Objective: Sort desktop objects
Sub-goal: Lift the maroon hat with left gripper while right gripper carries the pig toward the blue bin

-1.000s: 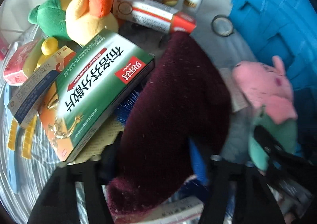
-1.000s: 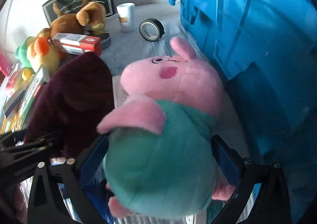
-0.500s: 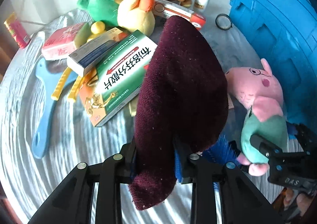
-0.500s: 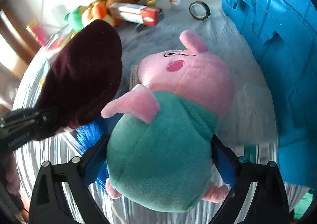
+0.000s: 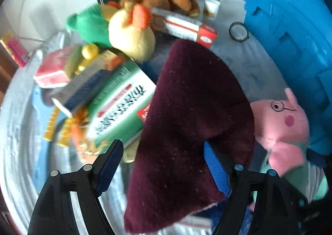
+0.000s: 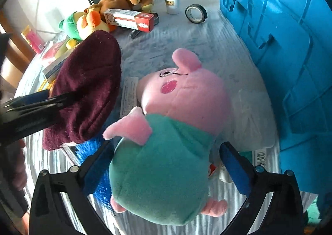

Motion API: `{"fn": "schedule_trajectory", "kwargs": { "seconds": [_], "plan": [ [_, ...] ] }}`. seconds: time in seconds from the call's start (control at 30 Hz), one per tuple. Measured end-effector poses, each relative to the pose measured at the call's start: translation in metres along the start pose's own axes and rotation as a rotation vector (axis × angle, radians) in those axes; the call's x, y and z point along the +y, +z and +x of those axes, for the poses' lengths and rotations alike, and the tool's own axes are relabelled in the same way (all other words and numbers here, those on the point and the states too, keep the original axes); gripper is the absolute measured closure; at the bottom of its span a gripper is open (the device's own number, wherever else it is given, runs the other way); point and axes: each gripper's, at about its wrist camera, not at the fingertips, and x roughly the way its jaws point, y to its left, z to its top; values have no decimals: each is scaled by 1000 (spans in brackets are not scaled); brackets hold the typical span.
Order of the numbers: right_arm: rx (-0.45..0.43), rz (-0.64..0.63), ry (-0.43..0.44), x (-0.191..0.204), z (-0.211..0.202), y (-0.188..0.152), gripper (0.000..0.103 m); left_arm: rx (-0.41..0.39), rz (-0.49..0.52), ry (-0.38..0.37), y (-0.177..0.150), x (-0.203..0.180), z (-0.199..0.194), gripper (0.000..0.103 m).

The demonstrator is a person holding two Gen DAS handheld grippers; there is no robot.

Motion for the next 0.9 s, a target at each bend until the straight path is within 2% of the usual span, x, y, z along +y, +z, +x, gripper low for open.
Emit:
{"fn": "schedule_trajectory", "kwargs": {
  "seconds": [0.03, 0.07, 0.17, 0.23, 0.27, 0.3, 0.4, 0.7, 0.9],
  "plan": [
    [6, 4, 3, 0, 3, 0, 0, 10, -8, -24, -1, -1, 5, 32],
    [17, 9, 5, 0, 10, 0, 0, 20, -16, -49, -1, -2, 10, 51],
    [61, 30, 33, 0, 29, -1, 0, -4, -1, -69, -3, -10, 5, 69],
    [78, 21, 44, 3, 36, -1, 0, -30, 29, -51, -3, -15, -7, 74],
    [74, 14, 45, 5, 35, -1, 5, -38, 28, -53, -3, -14, -13, 76],
    [60, 5, 42, 7, 31, -1, 14, -46, 23, -53, -3, -12, -20, 77],
    [24, -19, 31, 14, 15, 3, 19, -68, -4, -50, -5, -5, -42, 79],
    [-123, -84, 54, 37, -56, 21, 19, -173, -58, -11, -15, 10, -116, 82],
    [-243, -162, 92, 52, -113, 38, 19, -295, -113, 62, -20, 15, -181, 82]
  ]
}}
